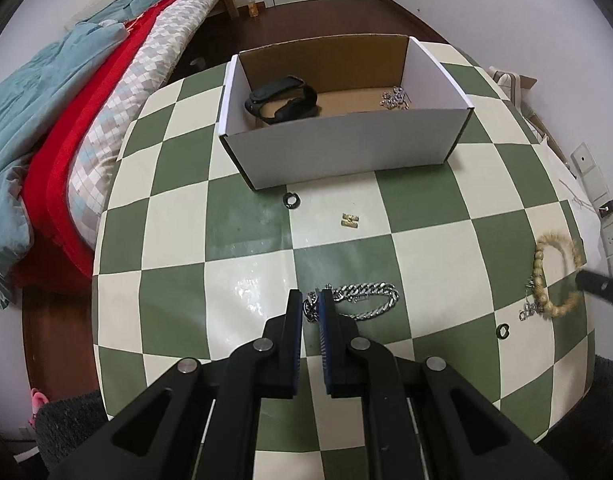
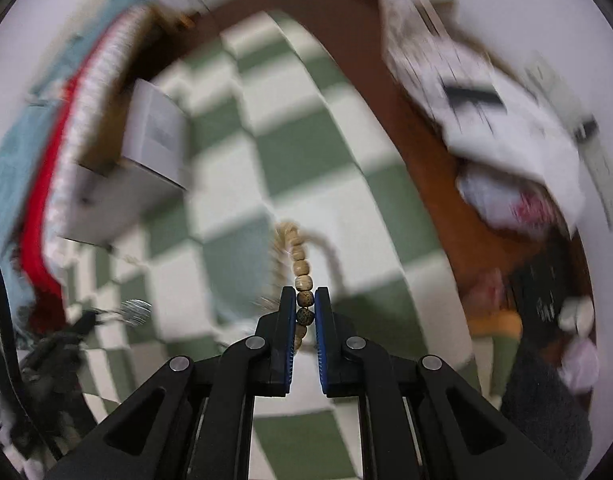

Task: Organize jewelry

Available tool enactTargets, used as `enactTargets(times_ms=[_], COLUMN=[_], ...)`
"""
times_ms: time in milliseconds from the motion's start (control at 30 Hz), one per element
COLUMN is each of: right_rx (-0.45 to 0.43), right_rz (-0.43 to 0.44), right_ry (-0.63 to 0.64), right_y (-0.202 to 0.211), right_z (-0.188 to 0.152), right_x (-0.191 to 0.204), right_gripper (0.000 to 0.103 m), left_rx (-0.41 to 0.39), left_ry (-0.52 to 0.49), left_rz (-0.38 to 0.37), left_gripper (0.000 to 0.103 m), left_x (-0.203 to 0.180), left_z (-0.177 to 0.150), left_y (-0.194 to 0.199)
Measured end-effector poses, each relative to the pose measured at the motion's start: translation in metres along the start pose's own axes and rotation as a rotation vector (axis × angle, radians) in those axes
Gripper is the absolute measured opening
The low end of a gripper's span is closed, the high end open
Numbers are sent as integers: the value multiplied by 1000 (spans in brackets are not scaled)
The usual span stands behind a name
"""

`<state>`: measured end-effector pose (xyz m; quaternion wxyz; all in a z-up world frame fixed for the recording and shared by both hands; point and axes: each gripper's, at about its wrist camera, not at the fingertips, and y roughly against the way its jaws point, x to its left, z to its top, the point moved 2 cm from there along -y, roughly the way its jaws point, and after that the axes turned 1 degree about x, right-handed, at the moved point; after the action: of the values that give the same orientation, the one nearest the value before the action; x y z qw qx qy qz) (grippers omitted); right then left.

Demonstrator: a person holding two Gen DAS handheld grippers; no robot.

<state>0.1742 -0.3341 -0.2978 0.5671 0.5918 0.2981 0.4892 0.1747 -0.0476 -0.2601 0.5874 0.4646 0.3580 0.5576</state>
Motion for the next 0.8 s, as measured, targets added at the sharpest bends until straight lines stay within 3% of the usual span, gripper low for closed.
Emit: enactTargets(times_ms=[100,133,167,233,267,333,400,533,600,633,700,733,800], right_rx=[-9,-23,-51,-89,-81,-19,69,92,61,54,17,-16,-48], right_rz=[-52,-55,-48,11,83,207,243,121,57,-25,-121,-190,-241], right_ry=[-33,-37,-44,-53,-45,-44,-42,-27,21,84,169,237,311], right_y=[1,4,12,23,26,19,0,-28,-30,-33,-35,-37,-39], right_z=[-8,-9,-12,-16,-18,-21,-26,-29,-29,-30,-36,-41,-49], right_x=[-17,-18,-18,-14,-7,4,17,27,36,48,63,73,85], right_gripper=[19,38,49,50,50,50,50,50,50,50,38,7,7], left_rx=[-2,-3,-5,-6,-5,-4,-2,0,0,2,7,8,5], left_ry=[-4,-6,-7,-6,-5,-4,1,6,8,9,15,17,20], left_rz=[-2,-1,-1,-4,-5,-8,-11,-11,-11,-12,-15,-17,-18], left_gripper=[6,6,6,6,6,5,5,5,5,5,5,5,5], left_x=[-2,-3,-4,-5,-5,-6,-5,-4,-3,-2,-2,-2,-1], left_z=[-1,-1,0,0,0,1,1,1,1,0,0,0,0], left_y=[1,1,2,2,3,3,2,2,2,1,0,-1,0])
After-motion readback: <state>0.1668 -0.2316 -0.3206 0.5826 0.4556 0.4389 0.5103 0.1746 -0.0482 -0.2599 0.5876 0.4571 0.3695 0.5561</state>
